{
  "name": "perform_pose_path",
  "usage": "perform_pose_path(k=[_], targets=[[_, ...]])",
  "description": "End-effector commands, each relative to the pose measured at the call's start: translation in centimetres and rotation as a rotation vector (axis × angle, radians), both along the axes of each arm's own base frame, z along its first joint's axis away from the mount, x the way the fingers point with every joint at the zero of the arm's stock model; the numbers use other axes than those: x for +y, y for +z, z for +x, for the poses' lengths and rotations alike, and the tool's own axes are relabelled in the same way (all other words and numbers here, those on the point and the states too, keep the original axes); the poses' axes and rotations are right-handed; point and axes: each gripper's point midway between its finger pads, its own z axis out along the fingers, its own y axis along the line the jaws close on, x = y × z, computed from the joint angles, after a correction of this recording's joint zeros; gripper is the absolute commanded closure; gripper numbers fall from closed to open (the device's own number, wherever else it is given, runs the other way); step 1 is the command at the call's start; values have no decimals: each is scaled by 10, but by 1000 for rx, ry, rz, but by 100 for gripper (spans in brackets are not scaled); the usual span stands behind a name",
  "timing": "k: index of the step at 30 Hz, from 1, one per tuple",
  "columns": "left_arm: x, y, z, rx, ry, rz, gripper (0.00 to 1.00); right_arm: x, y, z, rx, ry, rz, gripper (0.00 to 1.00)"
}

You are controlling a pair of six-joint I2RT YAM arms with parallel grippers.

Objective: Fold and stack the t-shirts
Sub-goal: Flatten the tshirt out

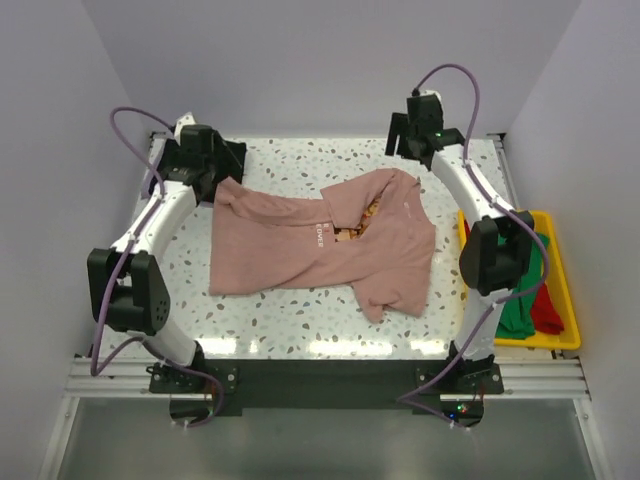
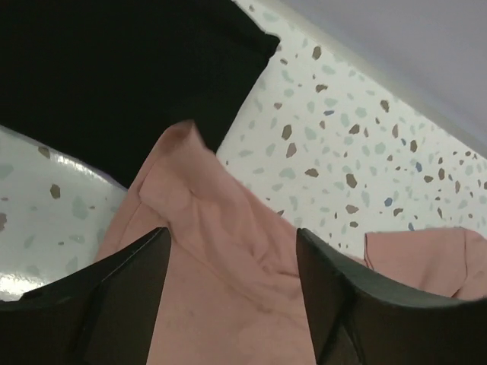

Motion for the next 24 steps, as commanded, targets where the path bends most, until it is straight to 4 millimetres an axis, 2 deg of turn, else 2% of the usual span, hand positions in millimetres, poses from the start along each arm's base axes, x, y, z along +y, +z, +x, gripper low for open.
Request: perform_pose_path(k=[1, 2, 3, 4, 5, 6, 7, 8, 9, 11, 12, 13, 15, 17, 18, 21, 24], targets=[[-13, 43, 9, -133, -94, -93, 26, 14, 28, -10, -9, 64, 74, 23], [-12, 41, 3, -138, -88, -94, 21, 11, 26, -15, -12, 50, 76, 20], [-8, 51, -10, -166, -66, -95, 20, 7, 44, -28, -54, 36, 92, 19], [-1, 22, -28, -84, -17, -100, 20, 6, 20, -41, -7, 21, 111, 19], [5, 12, -41, -56, 19, -99, 20, 4, 20, -52, -11, 9, 132, 19], [13, 16, -59, -71, 57, -98, 21, 6, 33, -70, -40, 14, 172, 19], [17, -22, -82, 10, 89, -102, 22, 13, 6, -89, 4, 36, 223, 19], [25, -34, -97, 29, 131, -90, 27, 15, -2, -102, 14, 40, 248, 21], [31, -55, -124, 71, 158, -85, 29, 17, -20, -132, 37, 42, 277, 22], [39, -72, -149, 103, 195, -71, 32, 24, -32, -155, 21, 60, 309, 23], [44, -70, -160, 83, 211, -65, 35, 32, -39, -170, 25, 82, 318, 24], [46, -94, -178, 135, 222, -62, 36, 32, -56, -192, 41, 89, 330, 24], [45, -115, -196, 165, 230, -80, 40, 37, -79, -219, 76, 106, 326, 25], [47, -127, -206, 188, 250, -82, 42, 42, -92, -234, 105, 124, 345, 26], [47, -138, -212, 211, 265, -93, 43, 39, -108, -242, 136, 118, 340, 27], [46, -150, -219, 241, 284, -112, 50, 31, -124, -251, 163, 95, 317, 27], [44, -158, -223, 258, 301, -135, 54, 29, -131, -256, 179, 94, 305, 27]])
